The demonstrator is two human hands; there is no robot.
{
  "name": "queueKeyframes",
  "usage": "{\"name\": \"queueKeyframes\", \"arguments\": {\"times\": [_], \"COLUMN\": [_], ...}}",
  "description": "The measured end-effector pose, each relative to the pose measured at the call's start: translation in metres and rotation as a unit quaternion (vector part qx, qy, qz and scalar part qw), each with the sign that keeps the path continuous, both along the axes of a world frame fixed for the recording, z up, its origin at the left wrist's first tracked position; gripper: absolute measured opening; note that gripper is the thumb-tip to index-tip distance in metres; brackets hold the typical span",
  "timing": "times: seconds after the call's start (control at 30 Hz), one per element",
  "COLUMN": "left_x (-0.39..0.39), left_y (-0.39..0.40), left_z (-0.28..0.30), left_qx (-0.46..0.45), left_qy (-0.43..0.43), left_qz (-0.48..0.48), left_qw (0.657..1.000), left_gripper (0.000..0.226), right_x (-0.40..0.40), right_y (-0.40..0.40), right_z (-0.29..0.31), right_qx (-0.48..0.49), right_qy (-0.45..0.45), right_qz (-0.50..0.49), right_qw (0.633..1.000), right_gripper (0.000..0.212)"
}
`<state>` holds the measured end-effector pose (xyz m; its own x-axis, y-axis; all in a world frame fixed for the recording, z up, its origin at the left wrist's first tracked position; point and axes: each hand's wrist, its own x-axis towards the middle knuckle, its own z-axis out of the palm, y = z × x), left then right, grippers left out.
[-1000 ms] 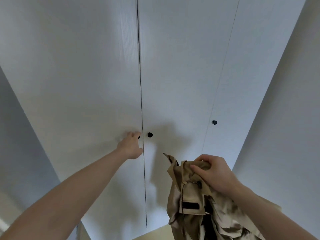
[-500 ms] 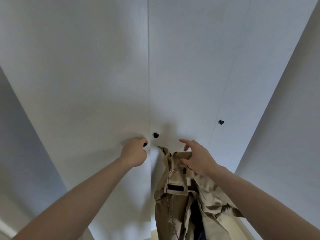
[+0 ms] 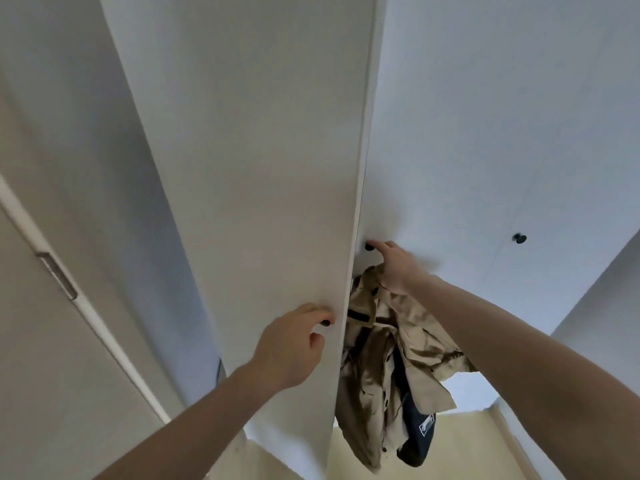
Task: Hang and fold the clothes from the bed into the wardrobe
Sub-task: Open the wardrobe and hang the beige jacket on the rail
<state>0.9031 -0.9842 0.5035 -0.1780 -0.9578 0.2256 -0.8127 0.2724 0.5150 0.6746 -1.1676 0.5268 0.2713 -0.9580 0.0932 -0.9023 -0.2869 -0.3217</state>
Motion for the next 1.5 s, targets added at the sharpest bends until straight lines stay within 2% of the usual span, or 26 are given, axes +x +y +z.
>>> {"name": "queueKeyframes", "arguments": {"times": [0.2,0.4,0.7,0.9,1.03,1.13,1.3,1.4,1.5], "left_x": [0.017,0.032,0.038,0.035,0.031,0.026,0.015,0.003,-0.019], "left_y": [0.045,0.089,0.146,0.178,0.188,0.194,0.205,0.205,0.196], "left_z": [-0.005,0.000,0.004,-0.002,0.003,0.007,0.018,0.021,0.017], "left_qx": [0.011,0.022,0.009,0.046,0.107,0.142,0.162,0.164,0.175], "left_qy": [-0.020,-0.042,-0.111,-0.144,-0.140,-0.100,0.031,0.070,0.099], "left_qz": [0.046,0.120,0.255,0.346,0.415,0.442,0.471,0.501,0.525], "left_qw": [0.999,0.992,0.961,0.926,0.892,0.880,0.867,0.847,0.827], "left_gripper": [0.029,0.019,0.008,0.022,0.052,0.081,0.068,0.067,0.096], "right_x": [0.009,0.011,-0.035,-0.086,-0.125,-0.155,-0.212,-0.245,-0.274], "right_y": [-0.008,-0.003,0.074,0.136,0.169,0.190,0.218,0.233,0.243], "right_z": [-0.009,-0.009,-0.024,-0.030,-0.031,-0.030,-0.029,-0.027,-0.025], "right_qx": [-0.003,-0.008,-0.010,-0.010,-0.014,-0.015,-0.015,-0.022,-0.019], "right_qy": [-0.007,-0.052,-0.120,-0.161,-0.171,-0.177,-0.177,-0.186,-0.191], "right_qz": [-0.016,-0.040,-0.026,-0.031,-0.039,-0.049,-0.090,-0.121,-0.156], "right_qw": [1.000,0.998,0.992,0.986,0.984,0.983,0.980,0.975,0.969], "right_gripper": [0.080,0.063,0.059,0.065,0.061,0.059,0.052,0.049,0.047]}}
